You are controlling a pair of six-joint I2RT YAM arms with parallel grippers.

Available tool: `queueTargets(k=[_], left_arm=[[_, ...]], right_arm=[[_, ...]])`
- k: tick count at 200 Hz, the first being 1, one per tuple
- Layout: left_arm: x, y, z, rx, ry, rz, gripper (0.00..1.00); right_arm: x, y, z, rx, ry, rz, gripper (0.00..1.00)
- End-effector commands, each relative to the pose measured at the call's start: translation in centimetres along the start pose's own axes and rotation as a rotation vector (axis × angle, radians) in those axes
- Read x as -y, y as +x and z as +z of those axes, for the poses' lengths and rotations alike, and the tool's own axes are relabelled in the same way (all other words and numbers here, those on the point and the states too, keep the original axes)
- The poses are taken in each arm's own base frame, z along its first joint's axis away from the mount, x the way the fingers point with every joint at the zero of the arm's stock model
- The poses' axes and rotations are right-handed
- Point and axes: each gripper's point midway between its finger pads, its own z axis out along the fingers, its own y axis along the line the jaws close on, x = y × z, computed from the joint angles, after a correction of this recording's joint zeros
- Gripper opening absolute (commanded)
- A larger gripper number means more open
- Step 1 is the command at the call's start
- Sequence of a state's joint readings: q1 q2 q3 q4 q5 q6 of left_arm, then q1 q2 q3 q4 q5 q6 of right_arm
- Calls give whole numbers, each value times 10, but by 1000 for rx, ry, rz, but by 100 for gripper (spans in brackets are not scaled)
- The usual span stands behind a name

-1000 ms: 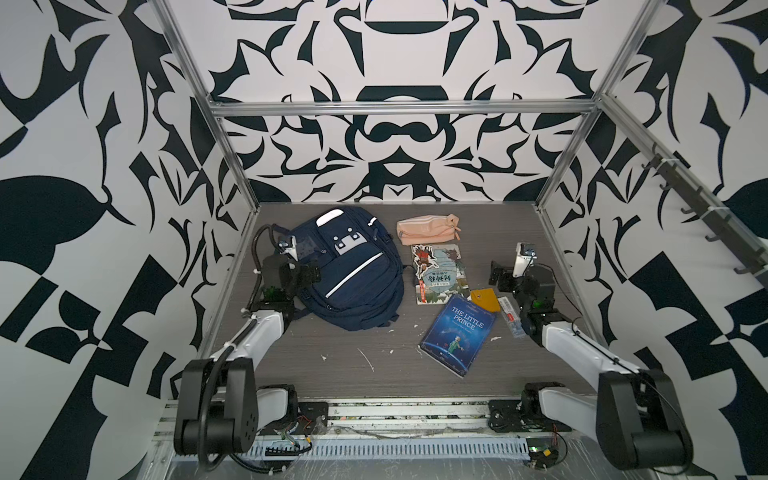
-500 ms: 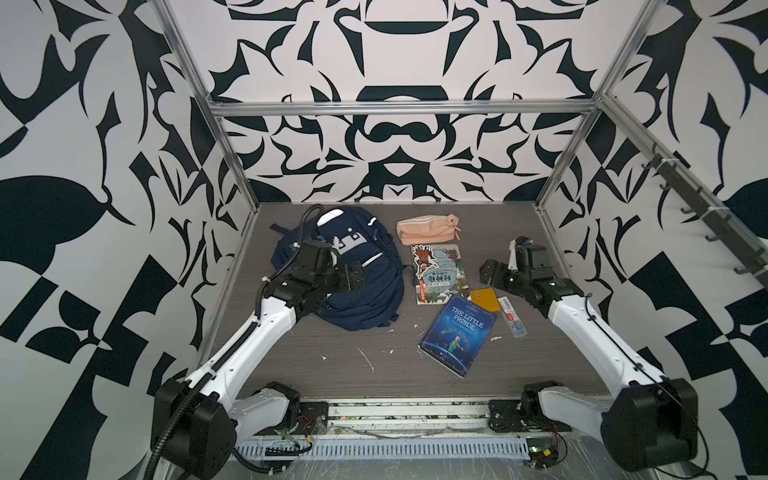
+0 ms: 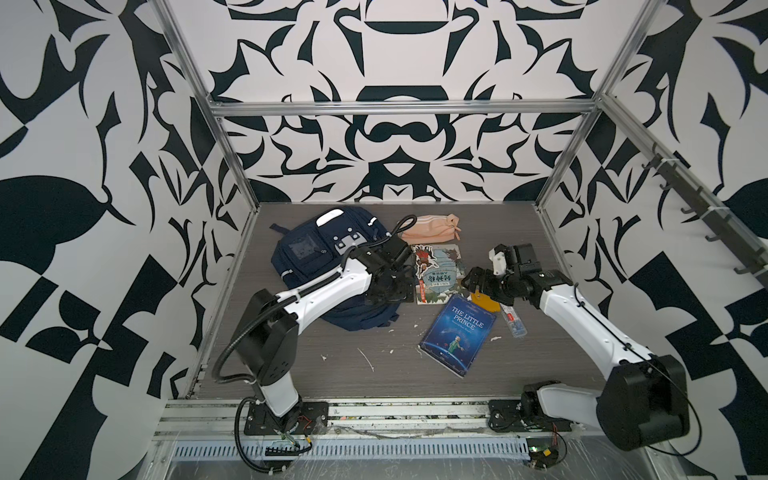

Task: Pack the student bag
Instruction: 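Reach both grippers toward the navy backpack's top edge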

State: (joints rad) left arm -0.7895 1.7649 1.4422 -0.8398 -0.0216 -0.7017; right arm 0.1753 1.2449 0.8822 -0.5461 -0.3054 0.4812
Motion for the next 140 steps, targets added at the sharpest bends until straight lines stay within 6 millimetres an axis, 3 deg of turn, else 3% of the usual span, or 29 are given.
queueTargets(k=[1, 29, 52, 74, 87, 112, 140], left_arm=[[-12, -1, 2, -73, -127, 55, 90], [-12, -19, 13, -90, -165, 143, 87], [-23, -34, 21, -89, -160, 146, 86], [-33, -47, 34, -104, -96, 126, 98], [-36, -54, 41, -115, -84, 140, 100], [-36, -55, 59, -155, -84, 189, 97], [-44, -47, 72, -172, -92, 181, 87]], right_arm=[[-22, -4, -20, 12, -67, -45, 95], [-32, -1, -29, 26, -35, -60, 94], [-37, 1, -34, 93, -12, -21, 93], [-41, 5, -32, 94, 10, 19, 92], [-46, 5, -35, 109, 30, 10, 92], [-51, 1, -37, 138, 44, 30, 92], [-58, -6, -32, 154, 23, 53, 92]])
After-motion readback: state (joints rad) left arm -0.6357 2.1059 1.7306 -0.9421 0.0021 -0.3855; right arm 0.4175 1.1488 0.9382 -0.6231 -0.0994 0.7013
